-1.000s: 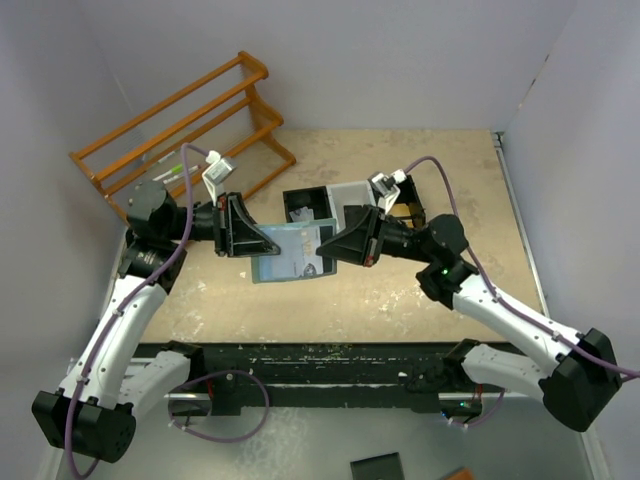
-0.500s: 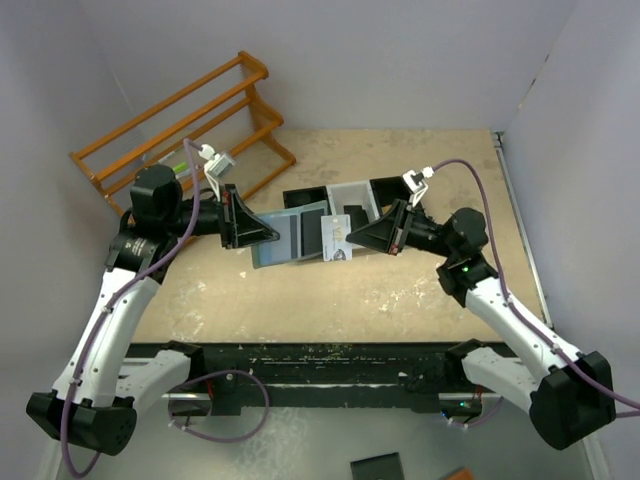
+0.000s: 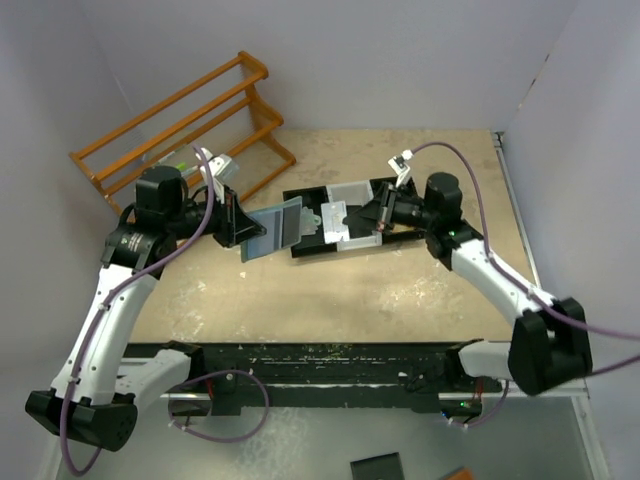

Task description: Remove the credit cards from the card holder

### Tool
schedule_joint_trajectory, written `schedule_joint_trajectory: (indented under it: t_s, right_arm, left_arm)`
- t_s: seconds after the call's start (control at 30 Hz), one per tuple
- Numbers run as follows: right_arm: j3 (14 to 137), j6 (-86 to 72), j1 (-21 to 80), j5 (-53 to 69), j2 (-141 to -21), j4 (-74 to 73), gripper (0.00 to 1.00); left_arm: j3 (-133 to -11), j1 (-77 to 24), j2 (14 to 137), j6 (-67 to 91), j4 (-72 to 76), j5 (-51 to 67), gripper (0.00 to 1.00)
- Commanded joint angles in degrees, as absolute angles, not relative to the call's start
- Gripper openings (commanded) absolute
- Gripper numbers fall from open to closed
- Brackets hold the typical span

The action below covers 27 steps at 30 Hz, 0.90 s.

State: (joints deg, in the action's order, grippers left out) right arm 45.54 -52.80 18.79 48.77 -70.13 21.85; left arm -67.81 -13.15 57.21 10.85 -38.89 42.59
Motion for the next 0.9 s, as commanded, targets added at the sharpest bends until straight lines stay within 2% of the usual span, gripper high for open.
schedule_joint_trajectory:
  t_s: [0.0, 0.43, 0.87]
  right_arm:
    - [54.7, -42.7, 18.6, 46.0, -80.1, 14.8, 0.00]
    - [73.4, -40.7, 20.3, 39.8, -105.7, 13.7, 0.00]
    - [82.7, -40.1, 28.5, 25.6, -116.0, 6.8, 0.00]
  left_arm:
    - [-71.7, -12.8, 55.3, 6.9, -40.4, 45.5, 0.00]
    - [-75.2, -12.7, 52.6, 4.8, -44.6, 49.7, 0.00]
    - [-75.7, -12.7, 52.1, 6.1, -44.2, 53.4, 0.00]
